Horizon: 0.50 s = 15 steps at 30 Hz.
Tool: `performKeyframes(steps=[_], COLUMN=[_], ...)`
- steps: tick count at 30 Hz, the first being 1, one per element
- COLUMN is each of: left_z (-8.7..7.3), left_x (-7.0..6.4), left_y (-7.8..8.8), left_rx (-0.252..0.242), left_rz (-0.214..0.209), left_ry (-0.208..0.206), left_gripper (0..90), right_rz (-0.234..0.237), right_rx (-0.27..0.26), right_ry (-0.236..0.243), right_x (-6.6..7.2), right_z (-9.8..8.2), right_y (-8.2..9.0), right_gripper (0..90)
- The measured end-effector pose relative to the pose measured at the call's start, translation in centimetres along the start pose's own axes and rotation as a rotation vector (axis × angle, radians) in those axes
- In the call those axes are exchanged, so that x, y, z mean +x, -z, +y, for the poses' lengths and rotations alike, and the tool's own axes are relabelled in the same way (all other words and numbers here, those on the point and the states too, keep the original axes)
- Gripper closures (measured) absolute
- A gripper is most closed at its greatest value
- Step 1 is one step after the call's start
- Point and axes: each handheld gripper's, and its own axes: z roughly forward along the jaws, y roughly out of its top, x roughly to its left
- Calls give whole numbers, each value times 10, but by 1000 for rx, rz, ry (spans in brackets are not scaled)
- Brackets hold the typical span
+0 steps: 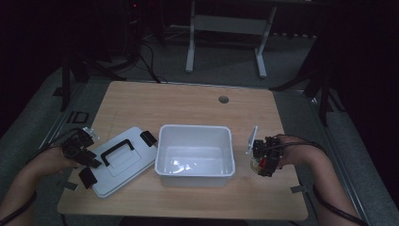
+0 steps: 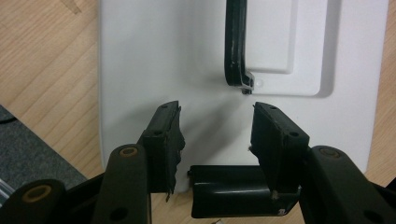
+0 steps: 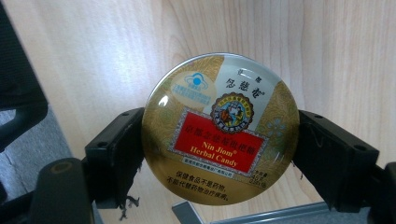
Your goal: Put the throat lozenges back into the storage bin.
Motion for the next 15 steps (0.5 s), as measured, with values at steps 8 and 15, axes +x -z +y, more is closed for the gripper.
performKeyframes(steps=[8,15], left_z=[-1,0], left_x=[0,0], left_y=[3,4], left_rx=[-2,2], left_rz=[4,8], left_ry=[-4,-7], left_gripper=[517,517], right_rz=[-21,-51], right_rx=[0,-9], right_ry=[2,28], right_x=[2,5], right_z=[6,18], right_y=[21,48], right_gripper=[197,197])
